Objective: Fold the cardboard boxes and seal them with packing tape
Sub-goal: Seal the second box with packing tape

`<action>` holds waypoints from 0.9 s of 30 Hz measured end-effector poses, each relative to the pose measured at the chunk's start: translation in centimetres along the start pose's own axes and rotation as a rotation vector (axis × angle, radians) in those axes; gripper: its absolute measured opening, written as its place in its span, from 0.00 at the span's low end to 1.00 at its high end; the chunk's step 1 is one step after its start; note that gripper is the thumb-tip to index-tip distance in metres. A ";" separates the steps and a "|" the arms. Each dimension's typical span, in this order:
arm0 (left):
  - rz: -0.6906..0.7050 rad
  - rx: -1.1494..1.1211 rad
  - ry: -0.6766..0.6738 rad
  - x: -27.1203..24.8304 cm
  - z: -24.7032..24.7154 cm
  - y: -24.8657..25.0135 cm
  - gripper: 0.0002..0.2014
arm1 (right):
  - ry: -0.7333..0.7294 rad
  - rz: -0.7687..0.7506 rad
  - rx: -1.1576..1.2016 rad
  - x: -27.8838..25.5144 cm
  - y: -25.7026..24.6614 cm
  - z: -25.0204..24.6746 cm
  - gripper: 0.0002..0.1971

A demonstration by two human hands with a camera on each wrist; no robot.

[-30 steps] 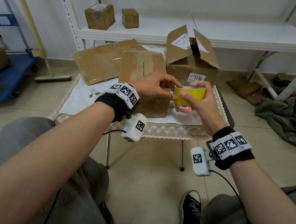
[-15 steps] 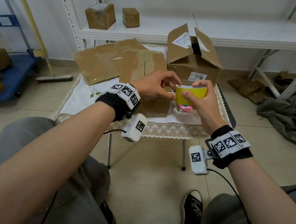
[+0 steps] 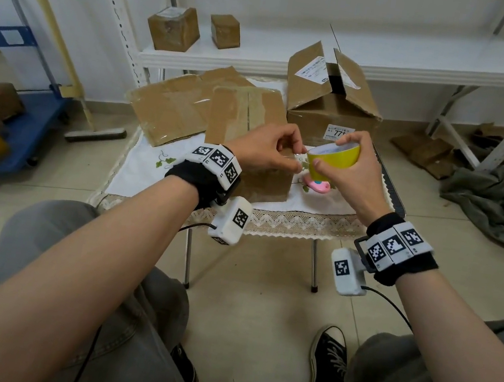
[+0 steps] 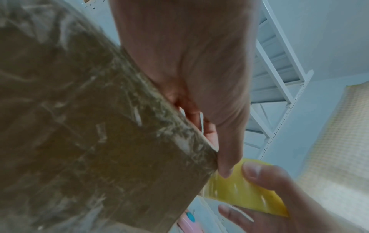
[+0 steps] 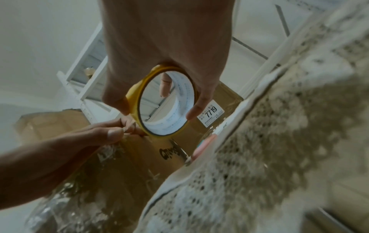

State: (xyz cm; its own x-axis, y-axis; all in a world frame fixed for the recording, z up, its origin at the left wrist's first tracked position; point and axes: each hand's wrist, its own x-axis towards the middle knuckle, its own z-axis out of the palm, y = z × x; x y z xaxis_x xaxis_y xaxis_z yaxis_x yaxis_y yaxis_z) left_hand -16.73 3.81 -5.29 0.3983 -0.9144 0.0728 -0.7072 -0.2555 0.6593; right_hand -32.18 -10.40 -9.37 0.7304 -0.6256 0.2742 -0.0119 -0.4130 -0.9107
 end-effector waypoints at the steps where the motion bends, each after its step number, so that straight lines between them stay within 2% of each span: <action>1: 0.003 0.020 -0.004 0.1 0.0 0.1 0.12 | 0.012 -0.036 -0.042 0.1 0.0 0.0 0.29; 5: -0.010 0.080 -0.006 0.0 0.1 0.5 0.09 | 0.068 -0.166 -0.248 0.5 -0.1 -0.1 0.30; 7: -0.014 0.087 -0.003 0.0 0.1 0.6 0.09 | 0.089 -0.177 -0.290 0.8 0.3 -0.6 0.30; 12: -0.021 0.048 0.002 -0.1 -0.1 0.5 0.10 | 0.202 -0.026 -0.243 1.9 1.5 -3.0 0.29; 15: -0.021 0.016 0.011 -0.1 -0.1 0.6 0.10 | 0.161 0.081 -0.208 2.1 2.3 -3.1 0.32; 21: -0.001 0.029 0.044 0.0 0.0 0.5 0.06 | 0.048 0.138 -0.373 2.2 3.8 -1.0 0.29; 24: -0.021 0.028 0.060 0.0 0.0 0.6 0.07 | 0.129 0.048 -0.409 2.3 2.8 -0.3 0.21; 26: -0.029 0.030 0.064 -0.1 0.1 0.7 0.07 | 0.200 -0.108 -0.298 2.0 1.0 0.2 0.11; 27: -0.028 0.023 0.068 -0.1 0.1 0.7 0.07 | 0.173 -0.156 -0.190 1.9 0.2 0.5 0.09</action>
State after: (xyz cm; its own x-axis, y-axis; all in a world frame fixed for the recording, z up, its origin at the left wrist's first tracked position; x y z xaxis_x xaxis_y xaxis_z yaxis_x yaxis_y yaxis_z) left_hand -17.30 3.69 -4.90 0.4564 -0.8835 0.1055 -0.7080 -0.2889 0.6444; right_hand -30.43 -11.29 -9.17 0.6065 -0.6414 0.4699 -0.0482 -0.6196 -0.7835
